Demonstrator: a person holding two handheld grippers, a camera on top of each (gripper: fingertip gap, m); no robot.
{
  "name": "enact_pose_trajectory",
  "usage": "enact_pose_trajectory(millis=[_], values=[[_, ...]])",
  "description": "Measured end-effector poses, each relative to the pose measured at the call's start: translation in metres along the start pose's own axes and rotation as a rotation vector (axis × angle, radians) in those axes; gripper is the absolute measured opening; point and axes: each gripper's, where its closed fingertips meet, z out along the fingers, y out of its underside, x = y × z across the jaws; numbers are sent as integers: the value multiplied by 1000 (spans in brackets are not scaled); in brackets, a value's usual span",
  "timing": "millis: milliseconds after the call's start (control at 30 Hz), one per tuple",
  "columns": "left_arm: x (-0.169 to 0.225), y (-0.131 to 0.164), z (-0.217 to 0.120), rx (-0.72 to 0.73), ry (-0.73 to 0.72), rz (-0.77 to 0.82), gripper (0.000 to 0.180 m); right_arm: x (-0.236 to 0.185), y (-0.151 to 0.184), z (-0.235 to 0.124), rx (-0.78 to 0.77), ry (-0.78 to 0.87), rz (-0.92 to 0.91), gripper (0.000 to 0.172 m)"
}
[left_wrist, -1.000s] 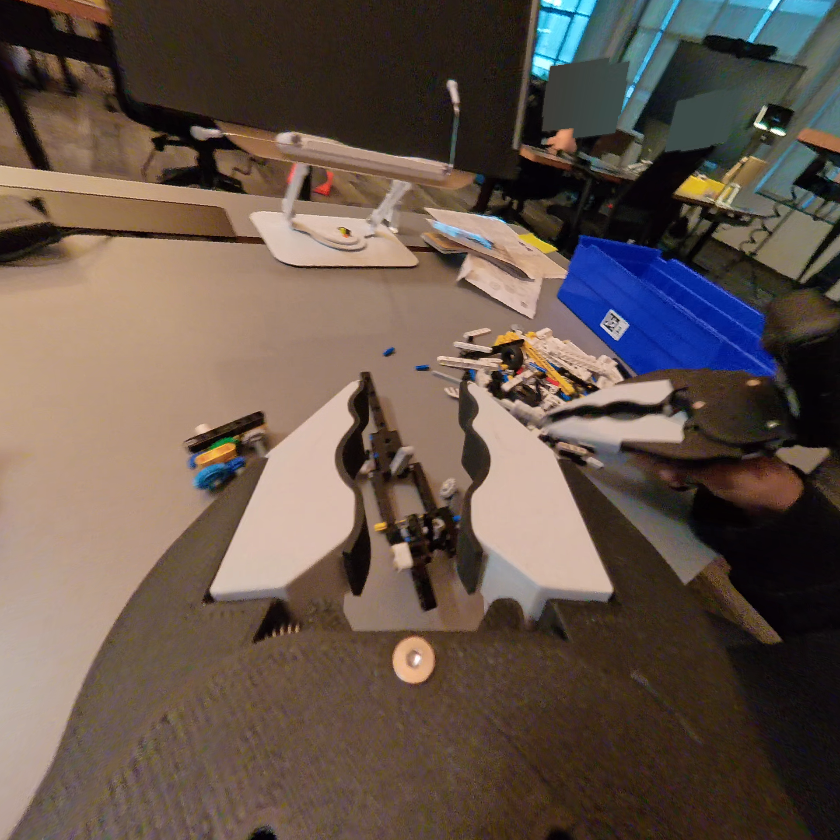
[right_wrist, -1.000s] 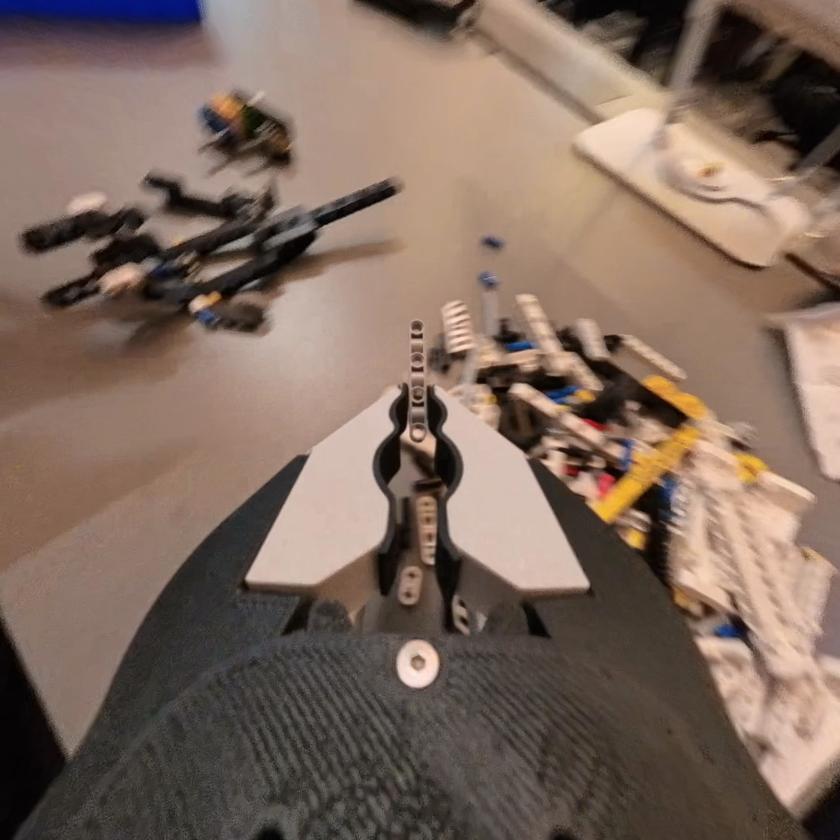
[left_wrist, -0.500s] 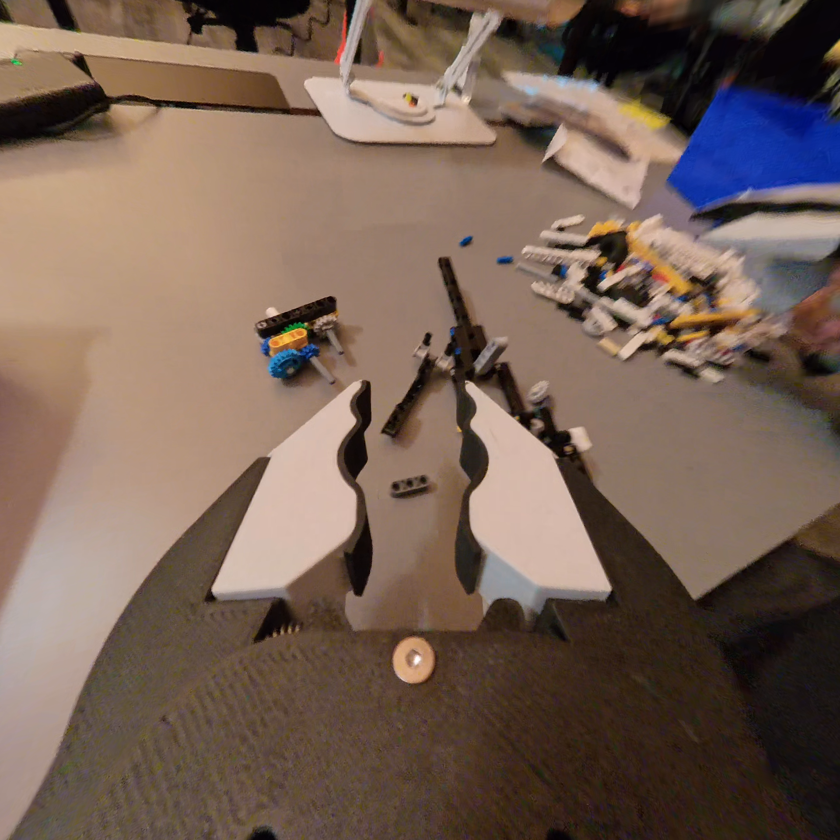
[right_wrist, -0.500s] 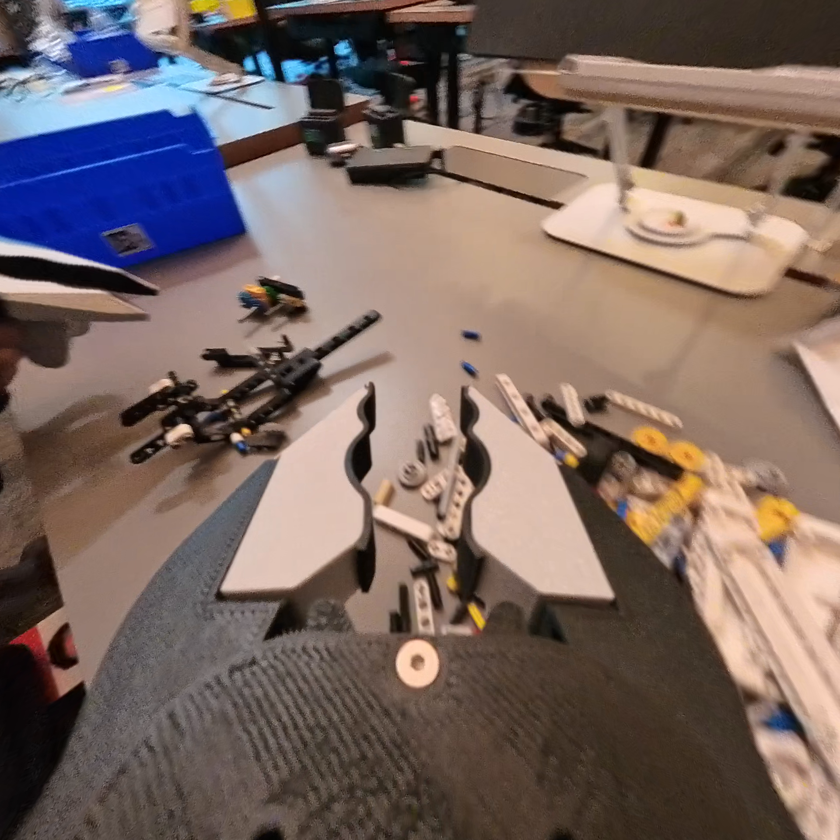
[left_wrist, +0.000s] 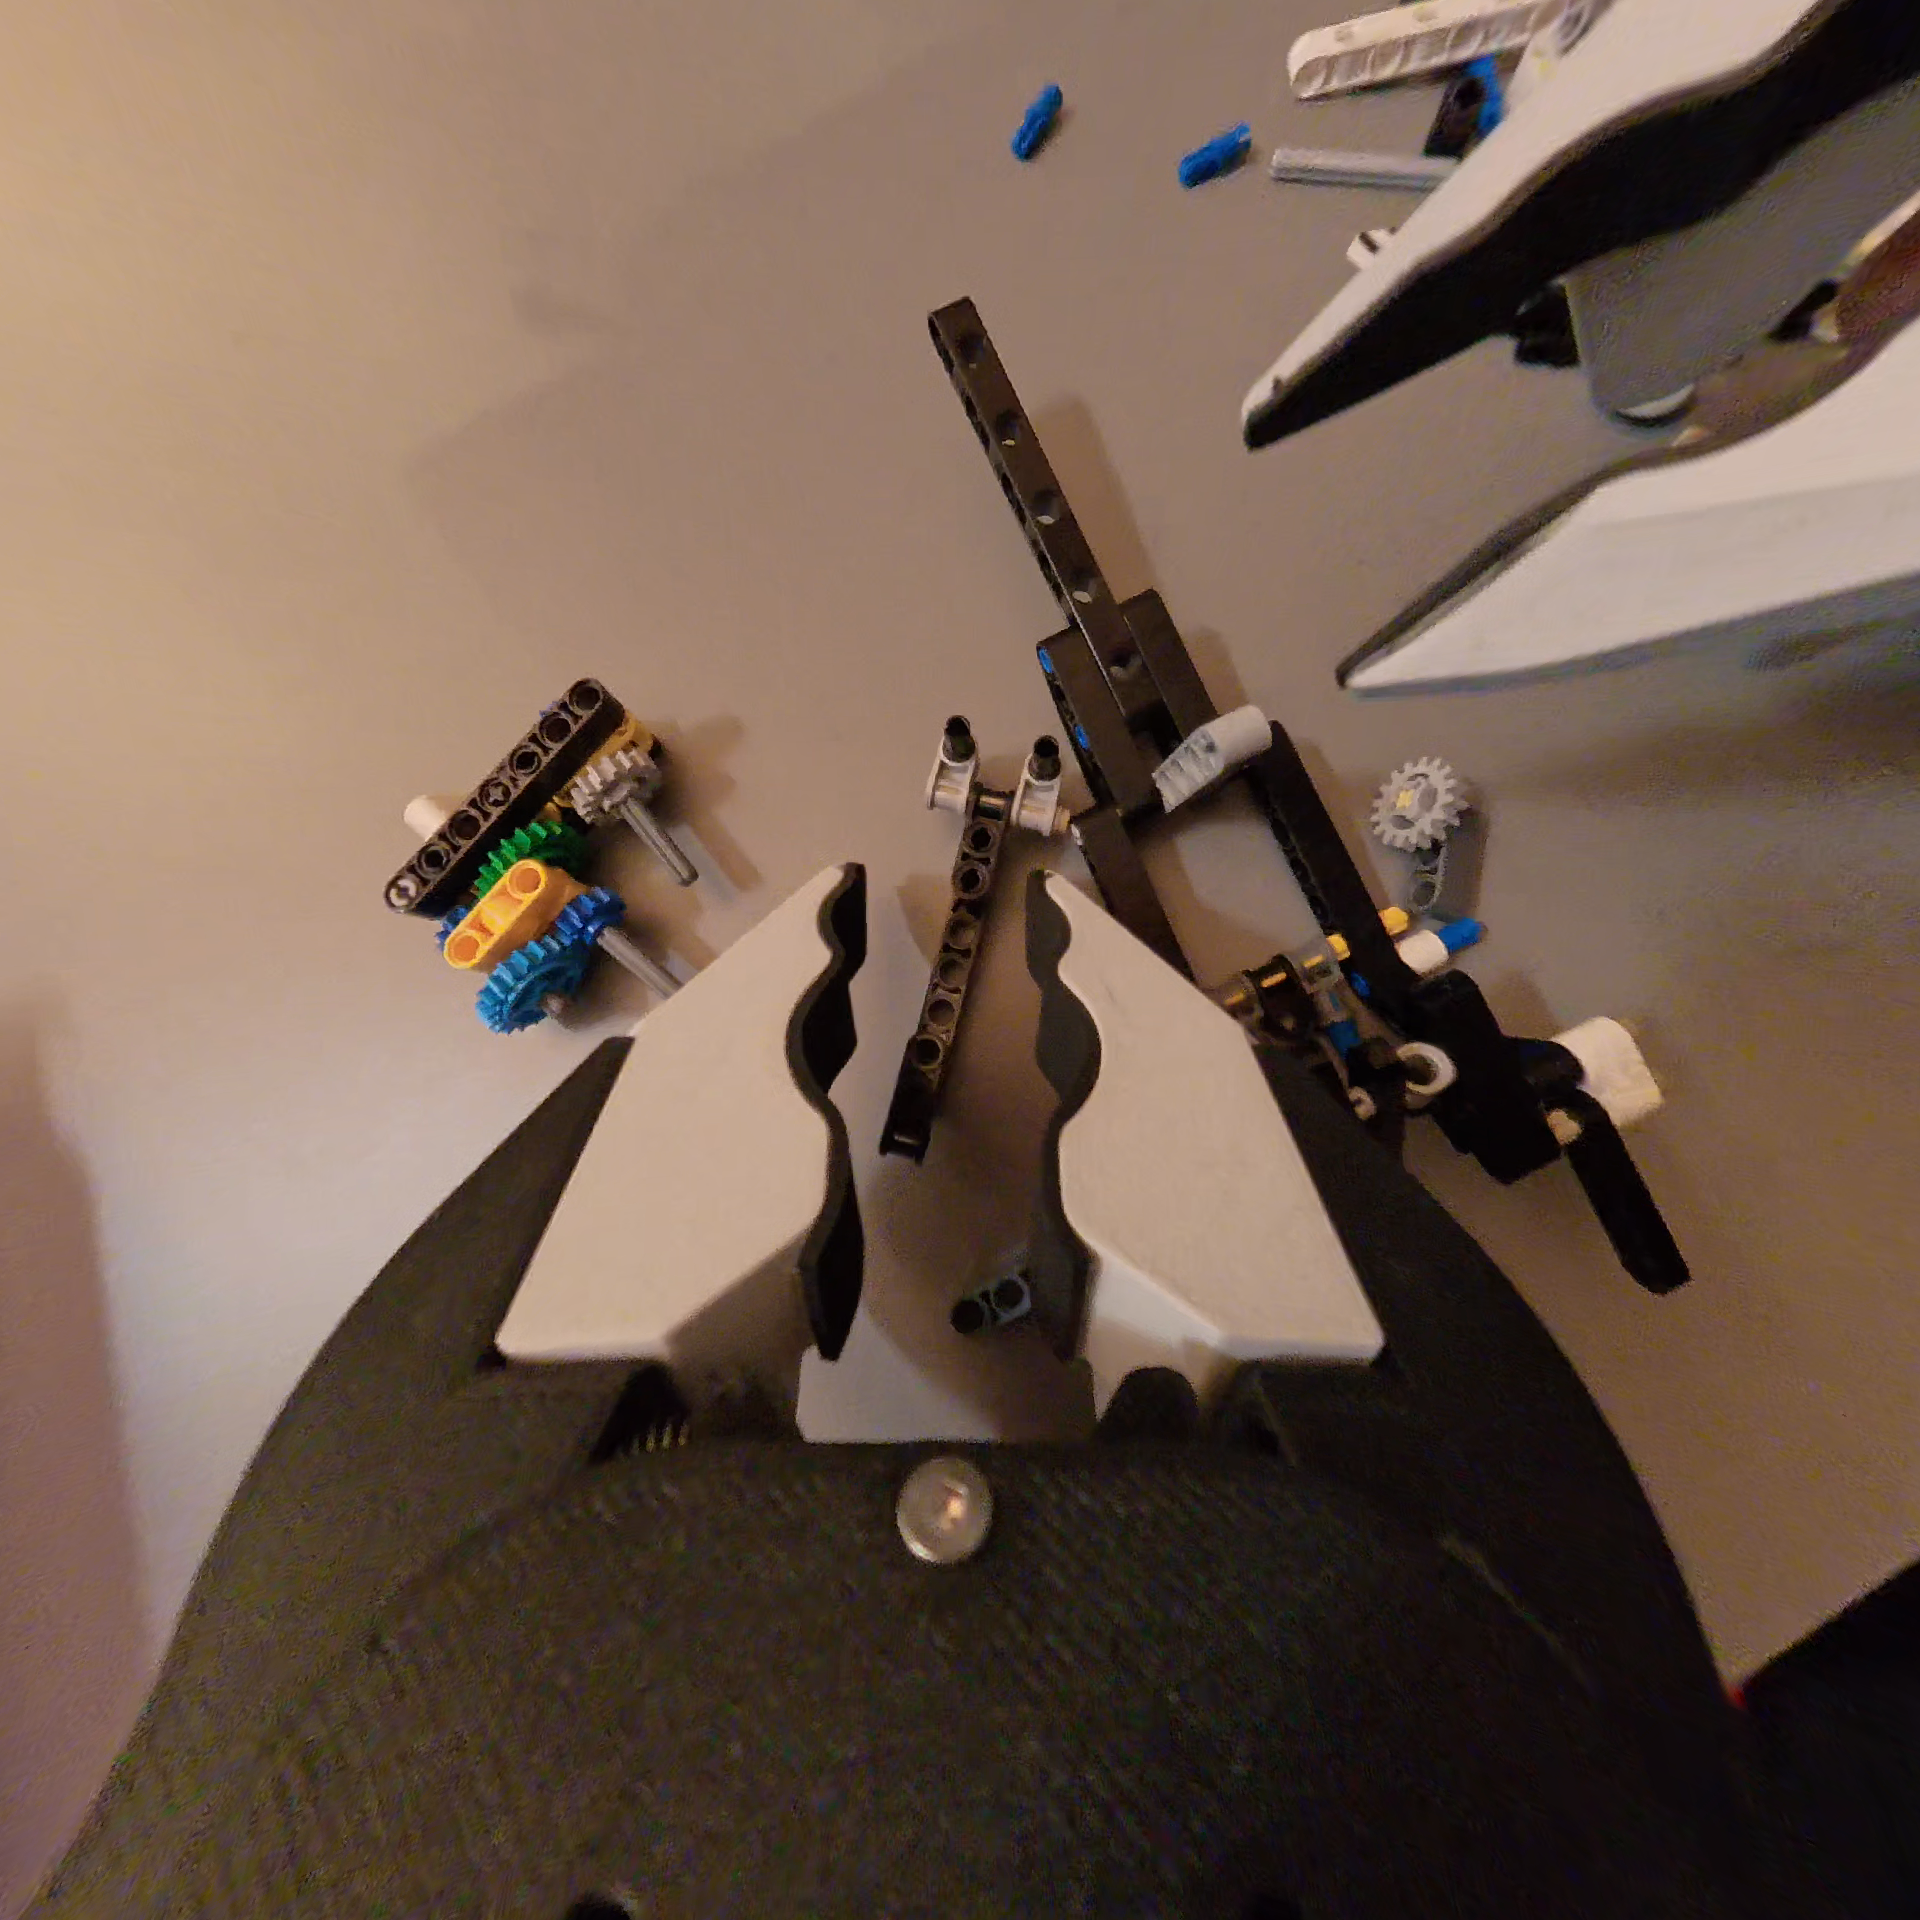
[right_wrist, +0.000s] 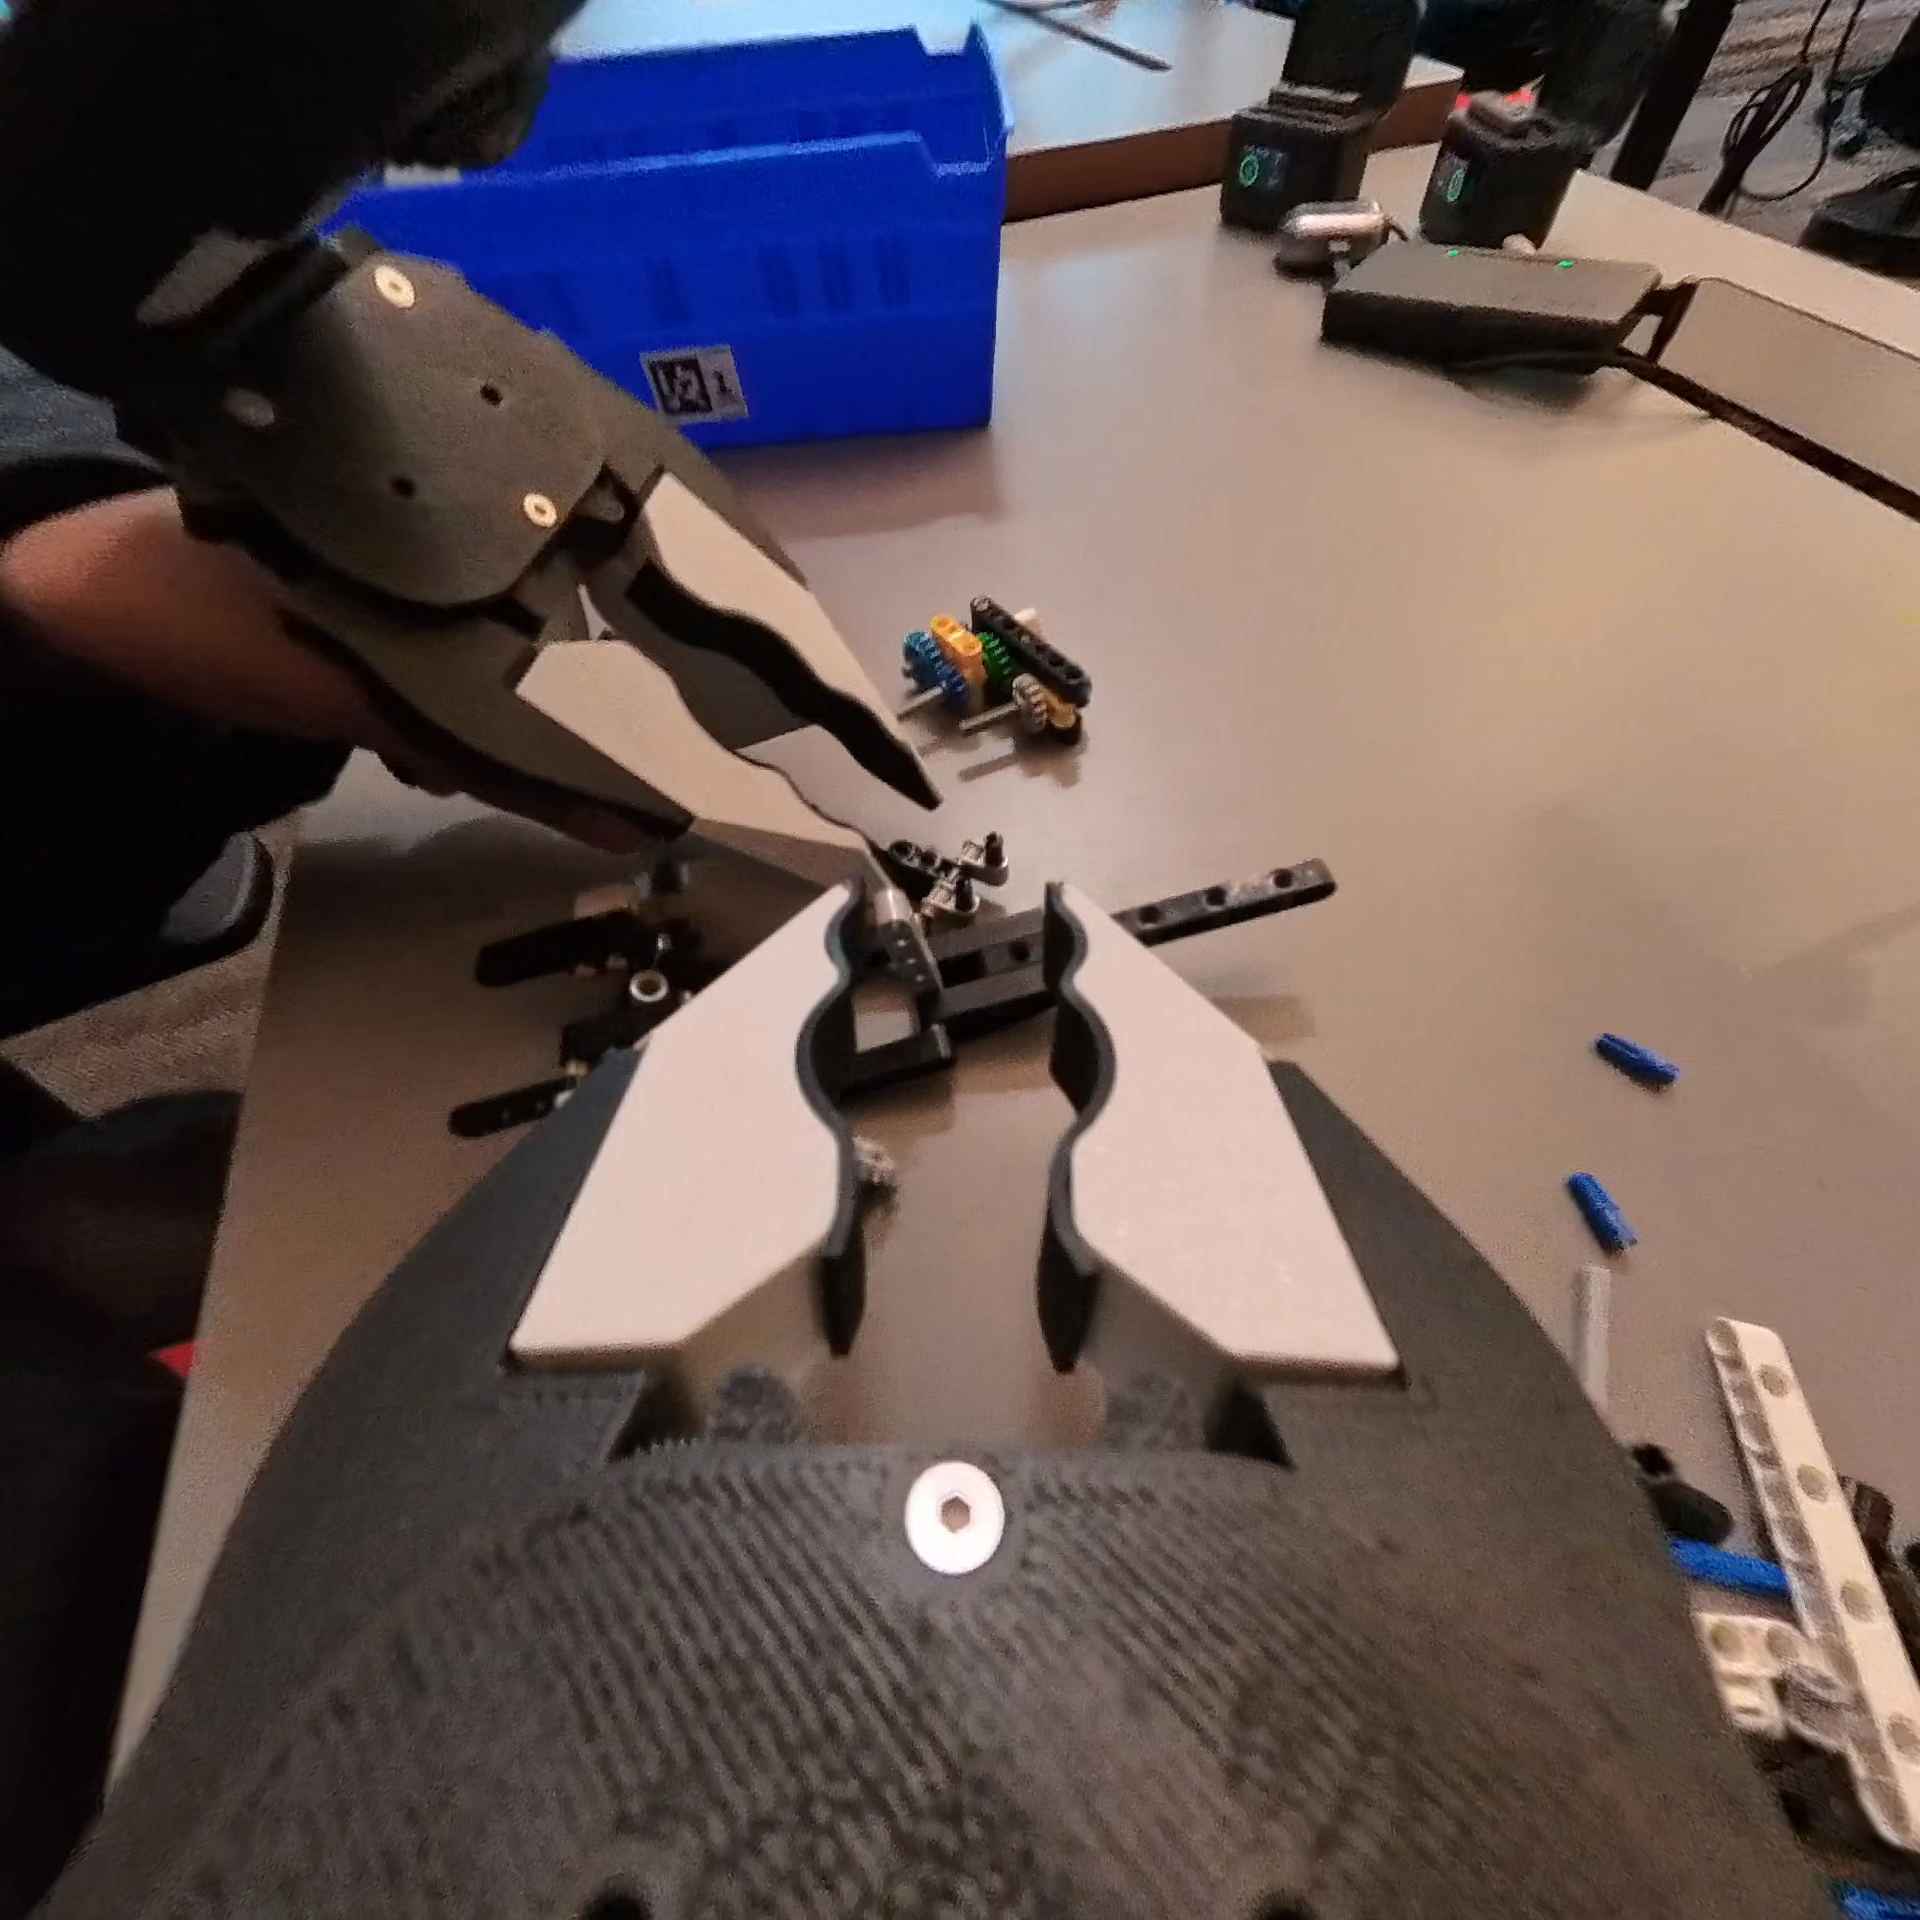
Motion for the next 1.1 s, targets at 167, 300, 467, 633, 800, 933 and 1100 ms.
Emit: enact_pose_trajectory(millis=[167,300,467,633,800,933,1100], values=[[-1,-6,7,30,-27,51,20,-9,16,16,-94,-5,-74,31],[-3,-9,7,54,-39,67,6,-12,29,25,-170,28,-146,26],[-18,-16,-1,107,-107,60,6,-11,29,25,-171,62,-189,25],[-21,-42,-26,279,-124,36,6,-3,-2,10,-1,80,-108,26],[0,-68,-51,462,-55,59,5,1,-43,-16,246,54,-6,20],[17,-77,-61,533,-44,144,5,-1,-62,-34,362,110,-131,15],[33,-85,-69,601,-33,181,5,-15,-66,-38,369,267,-446,12]])
